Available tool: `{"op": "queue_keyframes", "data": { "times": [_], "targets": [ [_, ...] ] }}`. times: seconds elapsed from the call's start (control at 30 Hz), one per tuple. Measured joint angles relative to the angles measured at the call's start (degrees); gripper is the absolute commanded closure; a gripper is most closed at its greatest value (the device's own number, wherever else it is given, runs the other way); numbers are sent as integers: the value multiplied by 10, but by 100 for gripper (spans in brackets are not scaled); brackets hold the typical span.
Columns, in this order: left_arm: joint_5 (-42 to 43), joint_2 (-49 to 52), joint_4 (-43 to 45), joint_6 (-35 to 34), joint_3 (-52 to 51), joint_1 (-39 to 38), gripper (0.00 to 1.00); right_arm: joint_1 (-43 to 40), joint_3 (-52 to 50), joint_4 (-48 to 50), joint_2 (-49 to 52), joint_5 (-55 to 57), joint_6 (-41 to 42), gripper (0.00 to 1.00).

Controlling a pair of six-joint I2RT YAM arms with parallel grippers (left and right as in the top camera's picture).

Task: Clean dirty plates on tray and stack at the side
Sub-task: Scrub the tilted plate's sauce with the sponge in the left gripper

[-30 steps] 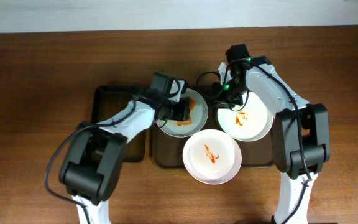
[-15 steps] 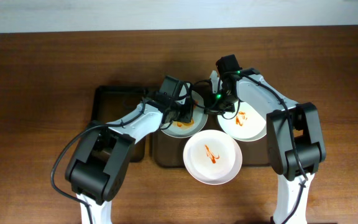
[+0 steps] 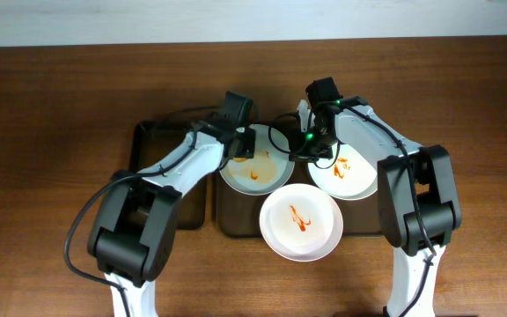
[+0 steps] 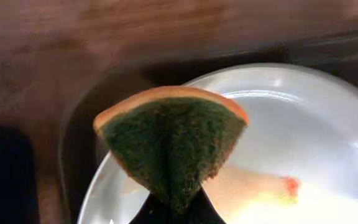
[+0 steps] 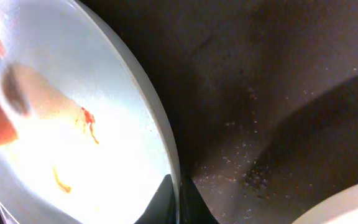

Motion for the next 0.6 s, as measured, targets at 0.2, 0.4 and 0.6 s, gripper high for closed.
{"op": "queue_keyframes", "data": {
  "times": [0.2,0.4,0.6],
  "targets": [
    [114,-15,37,-27,0,0,100,-14,0,-1,0,-38,0,96],
    [165,9,134,-37,-19,-23,100,-15,0,0,0,-41,0,96],
    [50,42,141,-39,-20,-55,100,-15,0,0,0,-41,0,96]
  ]
}}
